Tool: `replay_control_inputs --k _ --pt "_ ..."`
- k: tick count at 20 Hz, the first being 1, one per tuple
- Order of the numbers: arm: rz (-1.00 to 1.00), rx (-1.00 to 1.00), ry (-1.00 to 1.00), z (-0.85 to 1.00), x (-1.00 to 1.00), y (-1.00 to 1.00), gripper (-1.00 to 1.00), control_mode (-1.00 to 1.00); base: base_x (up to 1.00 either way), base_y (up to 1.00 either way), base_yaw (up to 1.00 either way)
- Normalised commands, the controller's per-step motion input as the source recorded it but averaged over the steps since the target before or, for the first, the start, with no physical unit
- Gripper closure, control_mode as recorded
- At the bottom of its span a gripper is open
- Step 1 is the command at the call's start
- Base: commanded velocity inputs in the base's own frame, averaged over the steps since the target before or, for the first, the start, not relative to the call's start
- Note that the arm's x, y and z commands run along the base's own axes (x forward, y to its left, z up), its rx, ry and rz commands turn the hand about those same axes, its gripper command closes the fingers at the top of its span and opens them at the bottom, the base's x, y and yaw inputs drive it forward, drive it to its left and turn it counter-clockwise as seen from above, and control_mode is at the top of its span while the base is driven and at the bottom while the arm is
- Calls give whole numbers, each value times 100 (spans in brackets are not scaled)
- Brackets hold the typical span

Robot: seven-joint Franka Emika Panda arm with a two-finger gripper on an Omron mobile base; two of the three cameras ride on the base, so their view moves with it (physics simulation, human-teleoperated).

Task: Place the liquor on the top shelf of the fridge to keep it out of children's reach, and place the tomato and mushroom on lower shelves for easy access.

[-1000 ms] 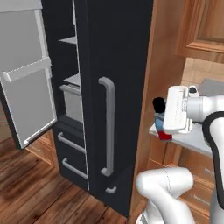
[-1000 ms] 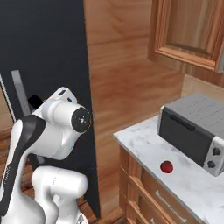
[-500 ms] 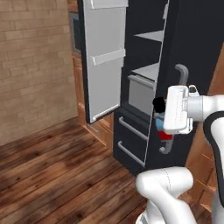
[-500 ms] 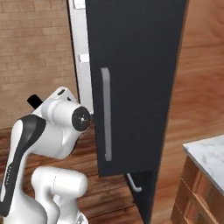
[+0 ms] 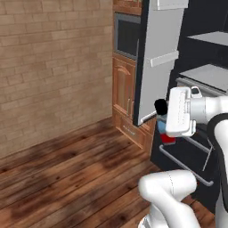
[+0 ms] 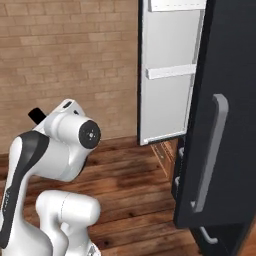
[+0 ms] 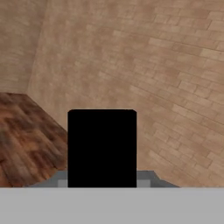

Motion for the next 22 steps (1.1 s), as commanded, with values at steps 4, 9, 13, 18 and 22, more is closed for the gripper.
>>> replay_control_inputs --k 4,9,13,18,22 --pt "0 0 0 0 0 0 100 100 49 43 -9" --pt "0 0 0 0 0 0 100 100 48 15 -31" --pt "0 0 0 0 0 0 100 100 40 10 -46" --pt "0 0 0 0 0 0 100 100 37 20 -59" --pt "0 0 0 0 0 0 100 100 41 31 -62"
